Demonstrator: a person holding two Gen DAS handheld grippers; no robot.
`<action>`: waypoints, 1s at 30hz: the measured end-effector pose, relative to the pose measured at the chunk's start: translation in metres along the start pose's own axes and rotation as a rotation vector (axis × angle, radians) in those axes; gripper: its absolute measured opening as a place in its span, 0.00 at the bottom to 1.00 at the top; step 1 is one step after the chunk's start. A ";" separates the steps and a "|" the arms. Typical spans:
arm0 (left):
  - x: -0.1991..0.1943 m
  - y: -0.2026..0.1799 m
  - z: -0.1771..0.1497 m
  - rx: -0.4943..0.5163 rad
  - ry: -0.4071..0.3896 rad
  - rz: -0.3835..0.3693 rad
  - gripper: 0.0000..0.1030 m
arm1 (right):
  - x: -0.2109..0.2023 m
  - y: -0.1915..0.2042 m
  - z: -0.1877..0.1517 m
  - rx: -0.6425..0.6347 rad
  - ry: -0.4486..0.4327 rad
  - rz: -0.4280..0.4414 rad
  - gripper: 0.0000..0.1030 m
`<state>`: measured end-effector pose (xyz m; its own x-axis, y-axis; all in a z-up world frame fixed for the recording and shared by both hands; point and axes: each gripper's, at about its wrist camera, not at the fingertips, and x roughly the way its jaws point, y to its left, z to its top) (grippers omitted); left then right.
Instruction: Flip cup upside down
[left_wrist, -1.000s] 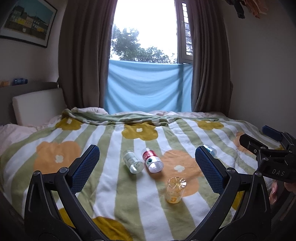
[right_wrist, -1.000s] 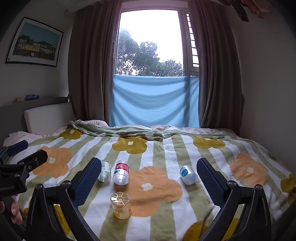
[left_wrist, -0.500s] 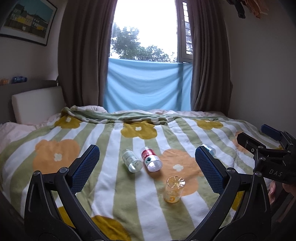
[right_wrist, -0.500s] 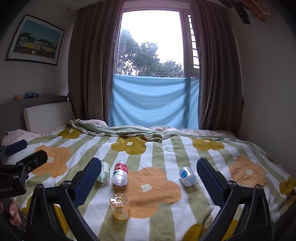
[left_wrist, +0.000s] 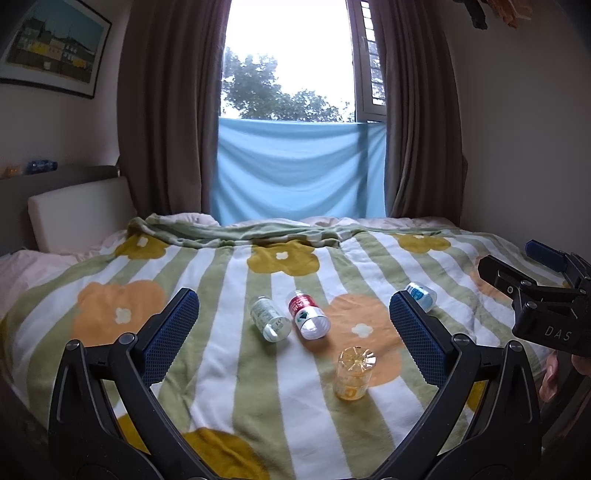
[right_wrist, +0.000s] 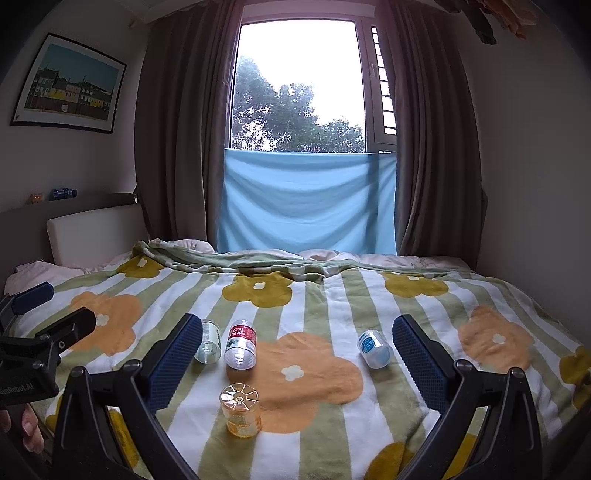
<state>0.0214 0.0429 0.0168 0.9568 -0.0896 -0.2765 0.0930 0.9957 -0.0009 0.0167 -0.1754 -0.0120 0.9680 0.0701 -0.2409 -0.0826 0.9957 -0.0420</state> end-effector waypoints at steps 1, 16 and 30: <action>0.000 0.000 0.000 -0.002 0.000 0.000 1.00 | 0.000 0.000 0.000 0.001 0.001 0.000 1.00; 0.000 0.000 0.000 0.000 0.004 0.003 1.00 | 0.000 -0.001 0.000 0.003 0.000 -0.001 1.00; -0.009 -0.004 0.001 0.030 -0.068 0.066 1.00 | -0.002 0.001 -0.001 0.009 -0.001 0.000 1.00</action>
<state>0.0132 0.0396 0.0204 0.9775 -0.0260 -0.2092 0.0360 0.9984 0.0440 0.0141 -0.1751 -0.0124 0.9683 0.0697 -0.2400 -0.0800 0.9962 -0.0334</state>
